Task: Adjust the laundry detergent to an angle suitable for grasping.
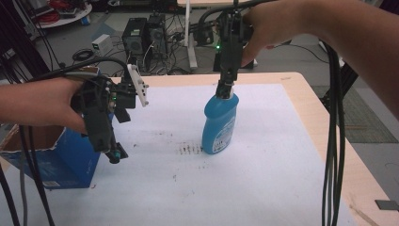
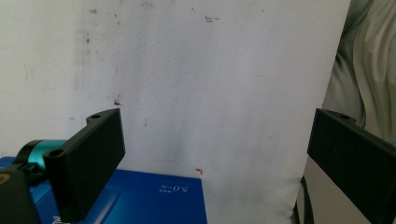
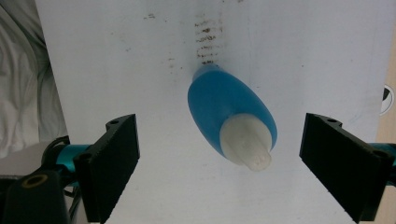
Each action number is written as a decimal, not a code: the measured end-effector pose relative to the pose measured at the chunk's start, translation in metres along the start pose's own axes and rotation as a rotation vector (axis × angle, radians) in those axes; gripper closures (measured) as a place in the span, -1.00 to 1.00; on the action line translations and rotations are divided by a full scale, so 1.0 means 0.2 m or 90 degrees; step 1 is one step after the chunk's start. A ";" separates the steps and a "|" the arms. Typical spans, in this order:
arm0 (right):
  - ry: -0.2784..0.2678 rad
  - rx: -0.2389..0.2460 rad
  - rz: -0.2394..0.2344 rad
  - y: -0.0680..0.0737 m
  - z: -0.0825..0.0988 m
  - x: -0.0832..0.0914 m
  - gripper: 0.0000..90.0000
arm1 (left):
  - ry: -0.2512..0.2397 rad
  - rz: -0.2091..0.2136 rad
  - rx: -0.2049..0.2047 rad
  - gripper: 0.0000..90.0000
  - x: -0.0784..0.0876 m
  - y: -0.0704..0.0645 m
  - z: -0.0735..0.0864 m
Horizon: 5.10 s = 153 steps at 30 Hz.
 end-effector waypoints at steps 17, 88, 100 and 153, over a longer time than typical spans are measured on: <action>-0.014 -0.039 0.008 0.06 0.24 0.02 -0.74 | 0.001 -0.012 0.012 -0.91 0.00 0.01 0.00; -0.012 -0.116 -0.028 0.34 0.79 -0.35 -0.74 | -0.062 -0.042 0.237 -0.91 -0.01 0.09 -0.32; -0.018 -0.118 -0.029 0.33 0.79 -0.36 -0.74 | -0.093 -0.048 0.267 -0.91 0.03 0.10 -0.43; -0.023 -0.126 -0.032 0.31 0.83 -0.38 -0.74 | -0.184 -0.063 0.275 -0.91 0.00 0.16 -0.79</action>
Point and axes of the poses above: each handheld gripper's, and its own axes: x roughly backward along the jaws, z roughly out of its underside, y roughly to its left, the point moved 2 cm from there along -x, roughly forward along the jaws, and after that the axes turned 1 degree about -z, right-handed, at the moved point
